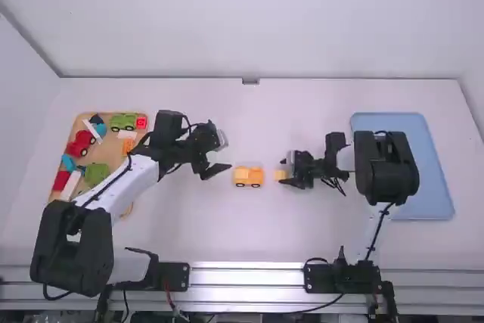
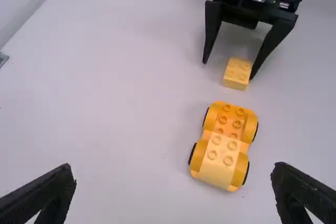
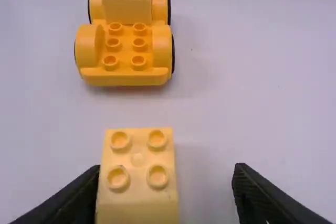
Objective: Assemble lego blocks to make yellow taxi
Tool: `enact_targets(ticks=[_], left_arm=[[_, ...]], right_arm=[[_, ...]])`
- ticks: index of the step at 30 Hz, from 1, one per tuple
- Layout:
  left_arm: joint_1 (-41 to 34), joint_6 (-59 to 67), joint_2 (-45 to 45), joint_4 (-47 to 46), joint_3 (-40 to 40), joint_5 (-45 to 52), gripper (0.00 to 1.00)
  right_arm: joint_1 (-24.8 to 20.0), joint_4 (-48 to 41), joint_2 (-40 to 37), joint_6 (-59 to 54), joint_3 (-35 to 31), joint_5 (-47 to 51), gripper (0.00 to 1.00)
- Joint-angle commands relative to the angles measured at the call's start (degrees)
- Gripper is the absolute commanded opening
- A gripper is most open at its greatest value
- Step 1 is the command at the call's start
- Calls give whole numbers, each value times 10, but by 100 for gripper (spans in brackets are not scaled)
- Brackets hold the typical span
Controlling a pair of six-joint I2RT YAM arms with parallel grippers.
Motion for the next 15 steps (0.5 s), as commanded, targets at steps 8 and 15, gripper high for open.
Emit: enact_targets(ticks=[8,15], left_arm=[[2,-30,-3,-1,-4,42,99],[-7,-26,4,23,-23,72,99]], right_arm=[[11,-1,8,30,-11,2,36],[10,0,8,32,-10,-16,24]])
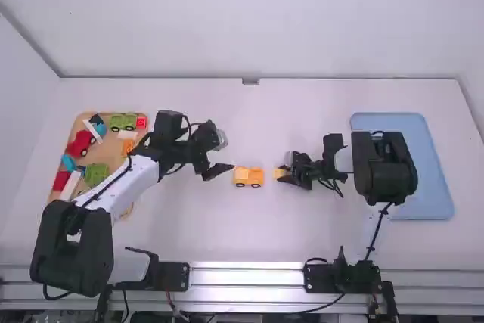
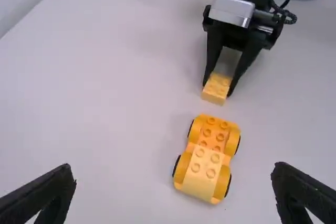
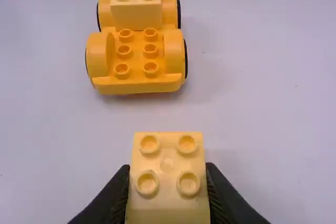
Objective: Assemble lego blocks to make yellow taxi
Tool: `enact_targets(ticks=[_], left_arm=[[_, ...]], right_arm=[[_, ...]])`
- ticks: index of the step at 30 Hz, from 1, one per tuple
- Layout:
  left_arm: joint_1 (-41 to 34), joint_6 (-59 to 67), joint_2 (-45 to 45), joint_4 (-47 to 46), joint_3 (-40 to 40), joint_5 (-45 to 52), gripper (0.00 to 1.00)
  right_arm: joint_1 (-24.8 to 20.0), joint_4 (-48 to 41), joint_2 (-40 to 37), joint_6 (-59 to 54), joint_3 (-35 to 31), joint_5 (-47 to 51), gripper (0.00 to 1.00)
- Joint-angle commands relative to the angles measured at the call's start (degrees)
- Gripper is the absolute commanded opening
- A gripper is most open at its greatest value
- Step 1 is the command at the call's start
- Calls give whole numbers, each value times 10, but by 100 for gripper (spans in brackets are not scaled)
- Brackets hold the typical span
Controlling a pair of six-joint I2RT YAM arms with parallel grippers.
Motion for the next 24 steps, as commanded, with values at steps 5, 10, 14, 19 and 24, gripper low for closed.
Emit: enact_targets(ticks=[5,10,14,19,24], left_arm=[[-11,-1,52,149,-82,83,99],[-15,-49,117,284,-119,102,99],[-16,-64,175,322,-114,102,99],[-29,-30,226,328,-95,109,99],[-54,38,257,298,-71,72,99]], right_arm=[[1,-5,7,96,23,-11,20],[9,-58,6,94,58,-18,19],[22,-161,3,35,101,-21,19],[38,-293,-4,-45,154,-18,20],[51,-389,-14,-104,190,-18,21]])
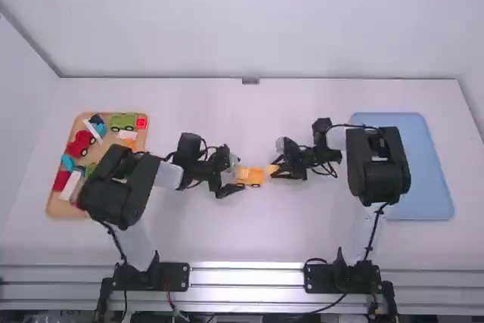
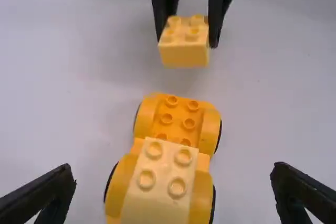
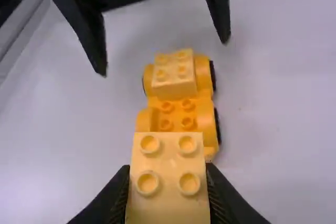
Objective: Assemble lego blocks to make yellow taxi
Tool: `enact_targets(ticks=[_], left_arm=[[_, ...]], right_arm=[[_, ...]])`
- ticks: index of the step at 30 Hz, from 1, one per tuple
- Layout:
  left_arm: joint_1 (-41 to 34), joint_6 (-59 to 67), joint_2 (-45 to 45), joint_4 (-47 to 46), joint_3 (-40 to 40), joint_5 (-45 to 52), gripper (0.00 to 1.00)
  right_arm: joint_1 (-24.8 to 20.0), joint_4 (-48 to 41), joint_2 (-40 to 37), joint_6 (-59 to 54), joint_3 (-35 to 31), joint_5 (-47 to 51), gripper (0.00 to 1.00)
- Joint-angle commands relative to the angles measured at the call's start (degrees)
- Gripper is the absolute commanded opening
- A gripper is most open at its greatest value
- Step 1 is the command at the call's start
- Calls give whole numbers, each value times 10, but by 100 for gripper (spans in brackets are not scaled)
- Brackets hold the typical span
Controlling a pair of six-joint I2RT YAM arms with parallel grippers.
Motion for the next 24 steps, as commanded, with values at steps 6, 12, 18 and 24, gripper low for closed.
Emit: enact_targets(ticks=[6,12,18,24], left_arm=[[-35,97,35,-35,41,-50,99],[-40,99,61,-37,57,-42,99],[-39,99,74,-33,58,-48,86],[-40,99,79,-35,58,-48,70]], right_arm=[[20,-41,-16,-57,35,-12,22],[26,-37,-20,-49,35,-16,29],[24,-41,-25,-48,35,-19,27],[33,-41,-34,-48,35,-17,26]])
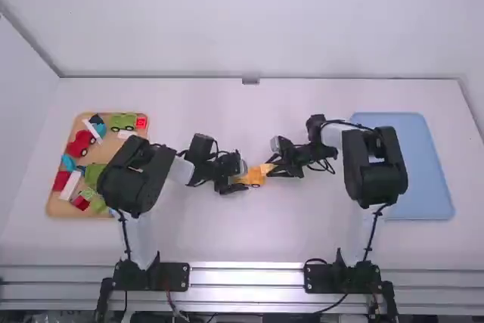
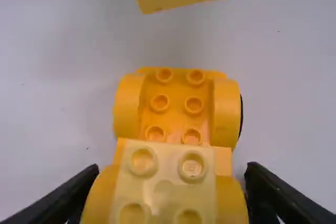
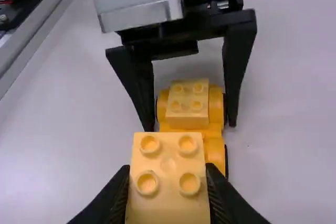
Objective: Assemble lego blocks to make yellow taxi
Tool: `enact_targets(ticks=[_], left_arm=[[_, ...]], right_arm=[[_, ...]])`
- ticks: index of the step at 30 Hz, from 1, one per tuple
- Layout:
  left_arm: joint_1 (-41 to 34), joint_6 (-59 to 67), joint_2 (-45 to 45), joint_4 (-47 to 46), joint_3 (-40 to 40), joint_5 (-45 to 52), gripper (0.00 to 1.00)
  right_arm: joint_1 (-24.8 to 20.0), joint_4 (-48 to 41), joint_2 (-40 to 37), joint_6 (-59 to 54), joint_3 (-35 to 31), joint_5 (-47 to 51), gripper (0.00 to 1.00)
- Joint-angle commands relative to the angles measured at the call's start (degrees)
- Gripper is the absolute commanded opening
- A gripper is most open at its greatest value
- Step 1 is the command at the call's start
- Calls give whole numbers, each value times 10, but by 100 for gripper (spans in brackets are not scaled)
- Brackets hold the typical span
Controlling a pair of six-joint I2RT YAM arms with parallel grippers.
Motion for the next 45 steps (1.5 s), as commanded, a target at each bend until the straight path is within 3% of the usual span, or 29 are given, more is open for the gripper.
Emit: enact_targets(ticks=[1,9,17,21,23,27,36,41,45], left_arm=[[-4,4,7,-2,6,7,67],[-4,4,7,0,6,11,54],[-4,4,7,0,6,11,53],[-4,2,7,0,6,12,53],[-4,2,7,0,6,11,53],[-4,2,7,2,6,11,53],[-4,2,7,2,6,11,53],[-3,2,7,2,6,11,53],[-2,2,7,0,6,11,53]], right_arm=[[4,-6,-28,1,8,-9,25],[3,-12,-68,1,1,-2,23],[15,59,-140,17,-77,-3,22],[32,196,-182,155,-144,52,26],[50,306,-186,262,-180,97,27],[72,402,-186,332,-220,111,27],[71,398,-179,325,-230,92,27],[71,436,-123,325,-224,76,31],[70,416,-106,270,-209,67,33]])
